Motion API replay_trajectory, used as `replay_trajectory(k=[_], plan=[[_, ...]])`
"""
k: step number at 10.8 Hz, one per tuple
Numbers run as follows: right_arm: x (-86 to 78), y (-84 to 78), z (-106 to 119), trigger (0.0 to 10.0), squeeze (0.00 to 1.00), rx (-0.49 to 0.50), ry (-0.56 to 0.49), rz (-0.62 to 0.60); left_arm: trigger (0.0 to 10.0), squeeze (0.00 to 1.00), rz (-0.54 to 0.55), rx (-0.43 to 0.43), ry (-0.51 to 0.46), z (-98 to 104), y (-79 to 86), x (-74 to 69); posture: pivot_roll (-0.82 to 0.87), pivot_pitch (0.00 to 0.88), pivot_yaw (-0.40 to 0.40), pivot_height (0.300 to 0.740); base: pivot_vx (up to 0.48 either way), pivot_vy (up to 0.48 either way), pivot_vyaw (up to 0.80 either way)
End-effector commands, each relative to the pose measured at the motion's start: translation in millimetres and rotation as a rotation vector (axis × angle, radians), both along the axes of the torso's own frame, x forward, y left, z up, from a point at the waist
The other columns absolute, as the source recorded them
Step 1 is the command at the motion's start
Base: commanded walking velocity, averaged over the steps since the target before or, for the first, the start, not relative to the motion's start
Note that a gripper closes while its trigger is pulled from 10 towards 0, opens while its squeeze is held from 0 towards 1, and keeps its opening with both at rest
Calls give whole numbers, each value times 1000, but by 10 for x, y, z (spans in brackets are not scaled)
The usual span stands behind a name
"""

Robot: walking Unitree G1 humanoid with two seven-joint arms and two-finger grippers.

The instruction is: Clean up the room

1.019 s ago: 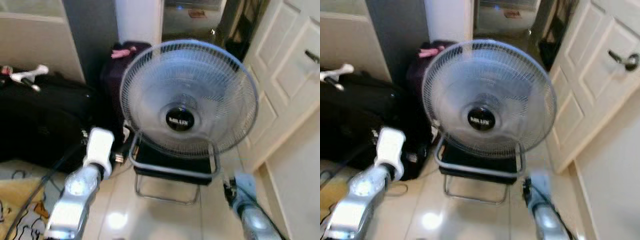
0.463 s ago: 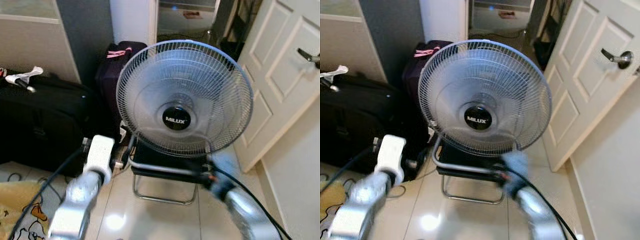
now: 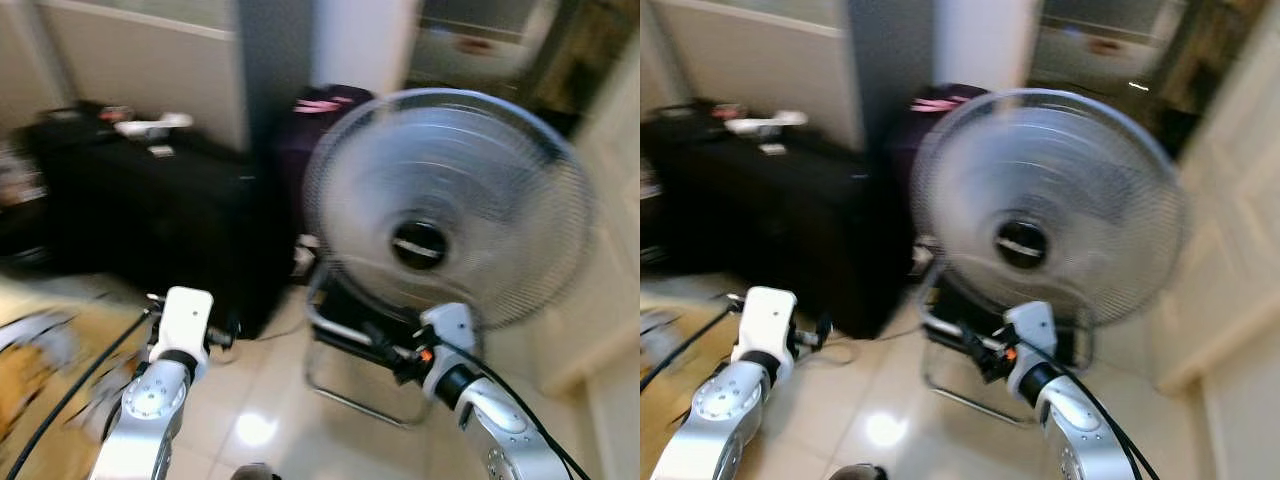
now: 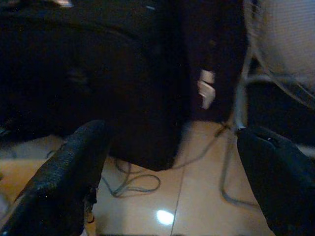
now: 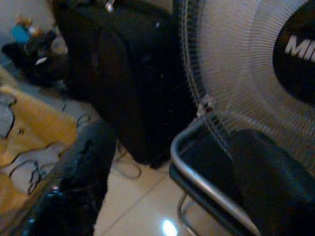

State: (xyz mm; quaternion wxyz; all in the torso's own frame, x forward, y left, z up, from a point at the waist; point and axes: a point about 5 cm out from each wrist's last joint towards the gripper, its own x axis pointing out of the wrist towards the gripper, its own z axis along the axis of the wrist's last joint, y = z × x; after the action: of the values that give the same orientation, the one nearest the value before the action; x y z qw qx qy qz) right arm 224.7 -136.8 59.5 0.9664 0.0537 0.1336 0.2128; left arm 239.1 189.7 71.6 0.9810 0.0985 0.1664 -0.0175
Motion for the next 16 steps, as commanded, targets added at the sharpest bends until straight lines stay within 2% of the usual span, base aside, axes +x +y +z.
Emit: replay_trajectory(k=[1,2,3,4,5,6,7,9,10,11,12,13,14,16], plan=[[39,-23,22,10000,1000,4,-14,-38,10000,0,12,6,-40,92,29,46,-2,0,-13,740,0,0,800],[73,20,71,10000,1000,39,-48,-58,10000,0,-26,-24,-40,111,-12,58,-8,0,-5,740,0,0,800],[104,4,53,10000,1000,29,-57,-96,10000,0,-25,-33,-39,100,-26,59,-12,0,1,740,0,0,788],[181,-80,14,10000,1000,66,-39,-238,10000,0,-33,-11,-48,69,-92,79,-15,0,5,740,0,0,788],[202,-45,7,10000,1000,67,-20,-214,10000,0,-41,-18,-51,75,-130,117,-15,0,-2,740,0,0,800],[239,-16,30,10000,1000,20,-39,-124,10000,0,-49,-46,-59,115,-168,209,-14,0,-7,740,0,0,800],[304,-40,59,10000,1000,23,-52,-117,10000,0,-52,-33,-82,176,-143,298,-25,0,-4,740,0,0,800],[343,-93,-2,10000,1000,0,-61,-179,10000,0,-41,14,-74,157,-48,309,9,0,-12,740,0,0,800],[345,-84,3,10000,1000,53,-43,-217,10000,0,-46,13,-111,259,-54,341,34,0,-20,740,0,0,800],[337,-144,-74,10000,1000,26,-16,-267,10000,0,-64,21,-107,243,-83,351,5,0,-12,740,0,0,800],[372,-254,-56,10000,1000,30,-18,-318,10000,0,-85,5,-120,273,-167,370,-31,0,21,740,0,0,800],[432,-350,-18,10000,1000,29,-29,-357,10000,0,-84,-7,-128,291,-215,394,-34,0,11,740,0,0,800],[517,-449,29,10000,1000,45,-15,-414,10000,0,-103,14,-117,285,-218,436,-7,0,0,740,0,0,800],[555,-302,-48,10000,1000,16,30,-384,10000,0,-34,27,-107,288,-18,534,2,0,-12,740,0,0,0]])
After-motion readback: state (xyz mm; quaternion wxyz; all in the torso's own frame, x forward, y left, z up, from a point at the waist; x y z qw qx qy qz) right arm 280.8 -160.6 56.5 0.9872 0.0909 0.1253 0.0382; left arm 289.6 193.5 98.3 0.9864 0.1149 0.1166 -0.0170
